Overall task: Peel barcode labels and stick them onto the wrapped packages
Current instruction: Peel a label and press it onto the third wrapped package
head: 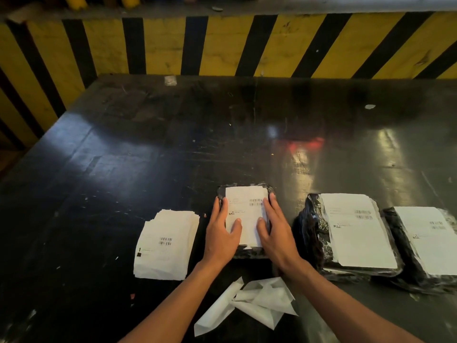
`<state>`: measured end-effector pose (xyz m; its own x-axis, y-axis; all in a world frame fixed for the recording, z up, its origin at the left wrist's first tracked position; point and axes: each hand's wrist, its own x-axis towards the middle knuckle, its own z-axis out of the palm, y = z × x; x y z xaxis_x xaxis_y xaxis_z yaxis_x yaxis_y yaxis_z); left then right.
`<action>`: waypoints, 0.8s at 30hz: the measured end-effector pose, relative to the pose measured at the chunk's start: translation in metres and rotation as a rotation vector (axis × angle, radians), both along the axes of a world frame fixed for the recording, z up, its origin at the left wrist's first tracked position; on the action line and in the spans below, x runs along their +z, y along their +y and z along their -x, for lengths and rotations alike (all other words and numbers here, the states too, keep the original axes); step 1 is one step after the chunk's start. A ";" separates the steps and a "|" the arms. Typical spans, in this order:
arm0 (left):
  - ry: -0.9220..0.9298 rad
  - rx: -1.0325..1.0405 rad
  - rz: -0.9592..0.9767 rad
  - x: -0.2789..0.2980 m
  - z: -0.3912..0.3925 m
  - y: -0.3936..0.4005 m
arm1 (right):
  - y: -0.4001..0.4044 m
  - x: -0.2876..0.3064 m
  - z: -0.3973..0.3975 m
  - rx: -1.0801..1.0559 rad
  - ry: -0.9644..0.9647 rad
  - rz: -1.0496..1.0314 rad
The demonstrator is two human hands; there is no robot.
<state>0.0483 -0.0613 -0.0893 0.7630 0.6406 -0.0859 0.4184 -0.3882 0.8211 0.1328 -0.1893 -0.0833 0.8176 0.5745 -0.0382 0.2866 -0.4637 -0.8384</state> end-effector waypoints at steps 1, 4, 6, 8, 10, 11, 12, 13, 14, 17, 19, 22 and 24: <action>-0.033 0.012 -0.004 0.012 -0.003 0.000 | 0.000 0.012 -0.005 0.007 -0.020 -0.013; -0.137 0.027 -0.038 0.051 -0.019 -0.004 | -0.003 0.051 -0.022 0.010 -0.110 -0.041; -0.190 0.018 -0.063 0.079 -0.033 -0.013 | -0.012 0.079 -0.036 0.004 -0.162 -0.052; -0.228 0.003 -0.074 0.104 -0.048 -0.026 | -0.025 0.107 -0.051 0.001 -0.205 -0.064; -0.265 -0.013 -0.096 0.124 -0.066 -0.044 | -0.045 0.130 -0.067 -0.012 -0.243 -0.085; -0.286 -0.025 -0.103 0.132 -0.076 -0.055 | -0.058 0.140 -0.075 -0.025 -0.265 -0.086; -0.307 -0.042 -0.101 0.138 -0.086 -0.067 | -0.072 0.148 -0.084 -0.040 -0.289 -0.084; -0.327 -0.064 -0.090 0.143 -0.097 -0.081 | -0.087 0.154 -0.093 -0.052 -0.313 -0.083; -0.344 -0.089 -0.074 0.145 -0.108 -0.096 | -0.104 0.159 -0.102 -0.065 -0.333 -0.083; -0.379 -0.150 -0.010 0.144 -0.140 -0.148 | -0.160 0.167 -0.128 -0.108 -0.371 -0.049; -0.393 -0.183 0.033 0.137 -0.158 -0.187 | -0.199 0.168 -0.143 -0.132 -0.372 -0.016; -0.377 -0.211 0.081 0.124 -0.174 -0.245 | -0.254 0.161 -0.159 -0.164 -0.346 0.023; -0.331 -0.224 0.096 0.116 -0.179 -0.278 | -0.286 0.151 -0.165 -0.193 -0.306 0.036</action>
